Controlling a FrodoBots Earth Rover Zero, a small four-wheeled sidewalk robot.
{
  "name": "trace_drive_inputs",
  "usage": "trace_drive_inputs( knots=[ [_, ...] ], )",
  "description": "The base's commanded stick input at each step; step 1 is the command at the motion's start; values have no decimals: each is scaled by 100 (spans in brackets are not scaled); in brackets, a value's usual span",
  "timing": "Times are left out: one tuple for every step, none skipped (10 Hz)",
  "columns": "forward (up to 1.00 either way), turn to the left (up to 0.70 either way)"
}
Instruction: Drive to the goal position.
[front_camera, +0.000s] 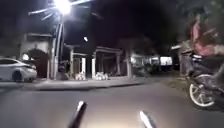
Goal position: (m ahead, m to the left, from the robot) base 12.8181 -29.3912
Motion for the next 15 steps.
trace_drive_inputs(
  knots=[
    [100, -28],
    [100, -3],
    [100, 2],
    [100, 2],
    [100, 2],
    [100, 2],
    [100, 2],
    [100, 2],
    [100, 2],
    [100, 2],
    [100, 2],
    [100, 2],
    [100, -20],
    [100, -38],
    [100, -38]
  ],
)
